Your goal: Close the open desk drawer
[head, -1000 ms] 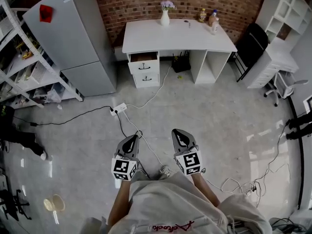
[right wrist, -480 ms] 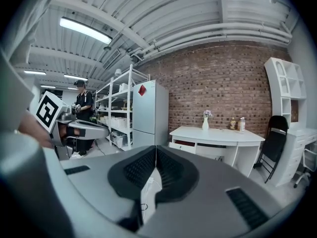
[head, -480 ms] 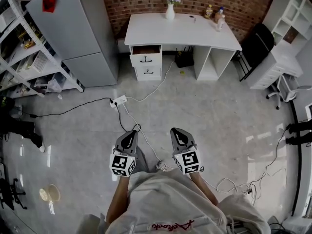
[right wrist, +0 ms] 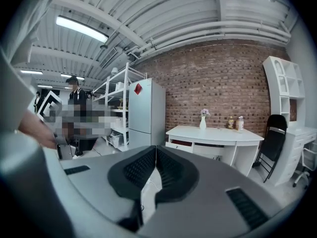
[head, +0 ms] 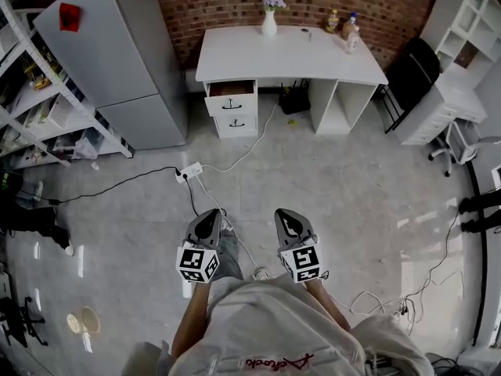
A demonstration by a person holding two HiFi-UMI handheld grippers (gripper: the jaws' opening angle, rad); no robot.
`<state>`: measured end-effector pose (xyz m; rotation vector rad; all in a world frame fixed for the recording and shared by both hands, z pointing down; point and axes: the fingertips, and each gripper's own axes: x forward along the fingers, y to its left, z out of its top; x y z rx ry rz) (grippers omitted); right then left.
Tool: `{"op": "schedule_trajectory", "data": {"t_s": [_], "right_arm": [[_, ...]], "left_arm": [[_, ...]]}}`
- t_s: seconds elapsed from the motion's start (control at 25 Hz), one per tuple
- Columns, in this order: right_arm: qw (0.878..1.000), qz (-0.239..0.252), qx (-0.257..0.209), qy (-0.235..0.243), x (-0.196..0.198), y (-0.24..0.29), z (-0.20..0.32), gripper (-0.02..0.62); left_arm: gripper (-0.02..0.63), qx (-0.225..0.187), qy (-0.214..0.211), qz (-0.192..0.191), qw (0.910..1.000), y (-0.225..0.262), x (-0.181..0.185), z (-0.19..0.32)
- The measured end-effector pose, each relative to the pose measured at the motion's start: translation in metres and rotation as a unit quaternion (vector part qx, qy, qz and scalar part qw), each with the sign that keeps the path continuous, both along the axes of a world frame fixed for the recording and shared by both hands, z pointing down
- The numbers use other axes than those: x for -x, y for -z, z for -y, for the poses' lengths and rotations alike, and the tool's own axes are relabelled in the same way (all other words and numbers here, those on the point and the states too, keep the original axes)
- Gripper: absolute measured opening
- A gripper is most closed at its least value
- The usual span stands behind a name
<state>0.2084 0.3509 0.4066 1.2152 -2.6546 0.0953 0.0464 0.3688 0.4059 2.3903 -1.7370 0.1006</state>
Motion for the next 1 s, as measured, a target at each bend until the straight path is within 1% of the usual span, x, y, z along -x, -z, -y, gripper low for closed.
{"op": "schedule_trajectory", "data": {"t_s": [0.16, 0.4, 0.56, 0.76, 1.0], "right_arm": [[1.000, -0.002, 0.001, -0.002, 0.007, -0.001, 0.023, 0.018], [1.000, -0.012, 0.011, -0.004, 0.029, -0.009, 0.068, 0.018], [1.000, -0.025, 0.012, 0.004, 0.057, -0.012, 0.107, 0.018], [0.999, -0.032, 0.010, 0.006, 0.099, -0.005, 0.159, 0.018], [0.999, -0.040, 0.016, 0.000, 0.145, 0.007, 0.221, 0.018]], "left_arm": [[0.012, -0.002, -0.004, -0.003, 1.0000, -0.001, 0.007, 0.026], [0.012, 0.004, -0.008, -0.016, 0.9998, -0.010, 0.026, 0.076], [0.012, 0.005, -0.009, -0.021, 0.9997, -0.013, 0.049, 0.118], [0.012, 0.009, -0.016, -0.026, 0.9995, -0.013, 0.088, 0.170], [0.012, 0.010, -0.035, -0.026, 0.9990, 0.000, 0.127, 0.232]]}}
